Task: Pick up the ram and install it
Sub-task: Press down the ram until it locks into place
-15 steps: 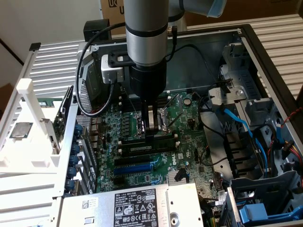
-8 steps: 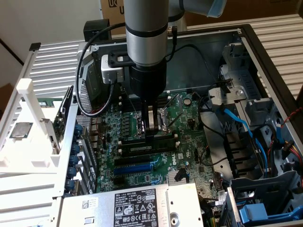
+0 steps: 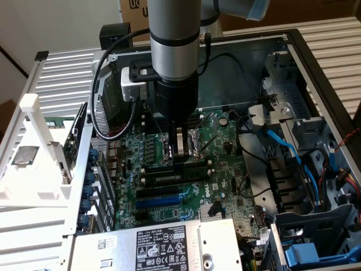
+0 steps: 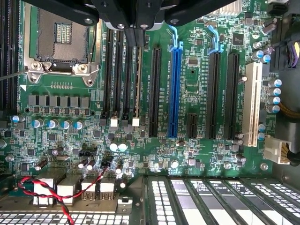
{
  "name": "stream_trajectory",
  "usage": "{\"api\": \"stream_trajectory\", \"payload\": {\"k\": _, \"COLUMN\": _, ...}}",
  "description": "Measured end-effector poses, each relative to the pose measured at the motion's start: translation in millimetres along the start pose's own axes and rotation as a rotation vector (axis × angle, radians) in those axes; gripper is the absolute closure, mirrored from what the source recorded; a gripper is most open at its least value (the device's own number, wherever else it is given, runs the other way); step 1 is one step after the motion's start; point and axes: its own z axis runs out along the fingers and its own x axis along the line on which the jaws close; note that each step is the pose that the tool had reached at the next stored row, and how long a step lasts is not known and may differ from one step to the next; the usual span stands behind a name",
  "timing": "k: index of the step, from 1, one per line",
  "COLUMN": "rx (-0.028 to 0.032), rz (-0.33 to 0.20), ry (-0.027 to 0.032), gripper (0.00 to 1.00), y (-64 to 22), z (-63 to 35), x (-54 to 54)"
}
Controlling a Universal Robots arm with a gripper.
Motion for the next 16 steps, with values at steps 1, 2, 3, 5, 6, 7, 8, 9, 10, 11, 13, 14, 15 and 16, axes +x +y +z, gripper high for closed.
{"api": "stream_trajectory", "payload": {"k": 1, "rx": 0.0001, "rz": 0.000, "ry": -0.0002, "gripper": 0.90, "y": 0.0, "z": 0.4, "x": -0.1}}
{"api": "stream_trajectory", "payload": {"k": 2, "rx": 0.0002, "rz": 0.000, "ry": -0.0002, "gripper": 0.90, "y": 0.0, "z": 0.5, "x": -0.1}}
{"api": "stream_trajectory", "payload": {"k": 3, "rx": 0.0002, "rz": 0.000, "ry": -0.0002, "gripper": 0.90, "y": 0.0, "z": 0.5, "x": -0.1}}
{"api": "stream_trajectory", "payload": {"k": 5, "rx": 0.0002, "rz": 0.000, "ry": -0.0003, "gripper": 0.90, "y": 0.0, "z": 0.6, "x": -0.1}}
{"api": "stream_trajectory", "payload": {"k": 6, "rx": 0.0002, "rz": 0.000, "ry": -0.0003, "gripper": 0.90, "y": 0.0, "z": 0.6, "x": -0.1}}
{"api": "stream_trajectory", "payload": {"k": 7, "rx": 0.0003, "rz": 0.000, "ry": -0.0003, "gripper": 0.90, "y": 0.0, "z": 0.6, "x": -0.1}}
{"api": "stream_trajectory", "payload": {"k": 8, "rx": 0.0004, "rz": 0.000, "ry": -0.0003, "gripper": 0.90, "y": 0.1, "z": 0.6, "x": -0.1}}
{"api": "stream_trajectory", "payload": {"k": 9, "rx": 0.0005, "rz": 0.000, "ry": -0.0004, "gripper": 0.90, "y": 0.2, "z": 0.6, "x": -0.1}}
{"api": "stream_trajectory", "payload": {"k": 10, "rx": 0.0004, "rz": 0.000, "ry": -0.0007, "gripper": 0.90, "y": 0.4, "z": 0.7, "x": -0.1}}
{"api": "stream_trajectory", "payload": {"k": 11, "rx": 0.0004, "rz": 0.000, "ry": -0.0005, "gripper": 0.90, "y": 0.6, "z": 0.7, "x": -0.1}}
{"api": "stream_trajectory", "payload": {"k": 13, "rx": 0.0003, "rz": 0.000, "ry": -0.0004, "gripper": 0.90, "y": 0.7, "z": 0.7, "x": -0.1}}
{"api": "stream_trajectory", "payload": {"k": 14, "rx": 0.0002, "rz": 0.000, "ry": -0.0004, "gripper": 0.90, "y": 0.7, "z": 0.7, "x": -0.1}}
{"api": "stream_trajectory", "payload": {"k": 15, "rx": 0.0001, "rz": 0.000, "ry": -0.0004, "gripper": 0.90, "y": 0.8, "z": 0.4, "x": -0.1}}
{"api": "stream_trajectory", "payload": {"k": 16, "rx": -0.0036, "rz": 0.000, "ry": -0.0008, "gripper": 0.90, "y": 1.5, "z": -10.7, "x": 0.4}}
